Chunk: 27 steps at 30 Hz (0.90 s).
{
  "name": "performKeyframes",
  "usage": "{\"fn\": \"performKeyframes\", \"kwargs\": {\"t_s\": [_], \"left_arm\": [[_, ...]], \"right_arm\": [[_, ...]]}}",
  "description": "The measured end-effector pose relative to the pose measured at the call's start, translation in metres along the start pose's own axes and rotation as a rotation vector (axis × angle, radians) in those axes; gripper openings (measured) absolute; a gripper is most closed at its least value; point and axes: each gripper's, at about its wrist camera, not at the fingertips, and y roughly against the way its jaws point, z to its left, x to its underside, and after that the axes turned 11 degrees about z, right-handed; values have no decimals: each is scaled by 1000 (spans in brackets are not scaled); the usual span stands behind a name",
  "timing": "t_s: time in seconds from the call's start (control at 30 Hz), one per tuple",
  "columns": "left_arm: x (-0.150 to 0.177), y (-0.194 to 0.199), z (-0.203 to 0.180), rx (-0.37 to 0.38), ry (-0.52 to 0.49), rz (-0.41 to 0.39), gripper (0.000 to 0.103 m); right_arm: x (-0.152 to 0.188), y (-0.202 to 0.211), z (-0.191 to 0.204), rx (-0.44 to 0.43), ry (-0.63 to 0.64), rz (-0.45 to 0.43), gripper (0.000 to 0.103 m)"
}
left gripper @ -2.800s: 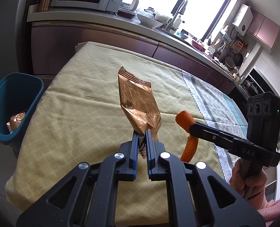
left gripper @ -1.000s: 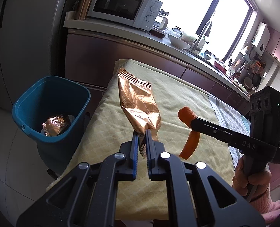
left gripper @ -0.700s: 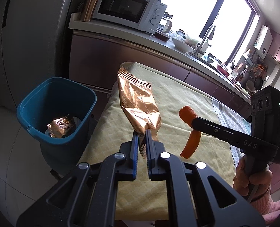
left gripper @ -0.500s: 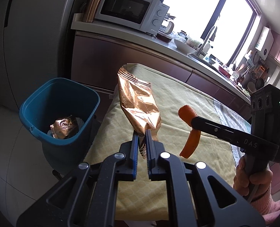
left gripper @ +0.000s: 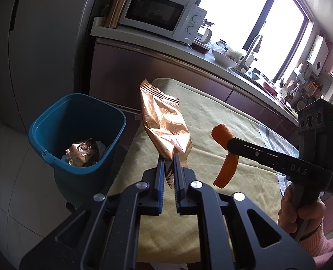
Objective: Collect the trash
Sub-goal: 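Bring the held packet and peel over the teal bin opening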
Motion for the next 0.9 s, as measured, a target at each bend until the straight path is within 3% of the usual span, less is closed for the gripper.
{"fn": "performKeyframes", "kwargs": {"t_s": [0.9], "left_arm": [[-5,5,20,-30,42,-15,8]], "right_arm": [[-13,-21,15,-17,32,36,15]]}}
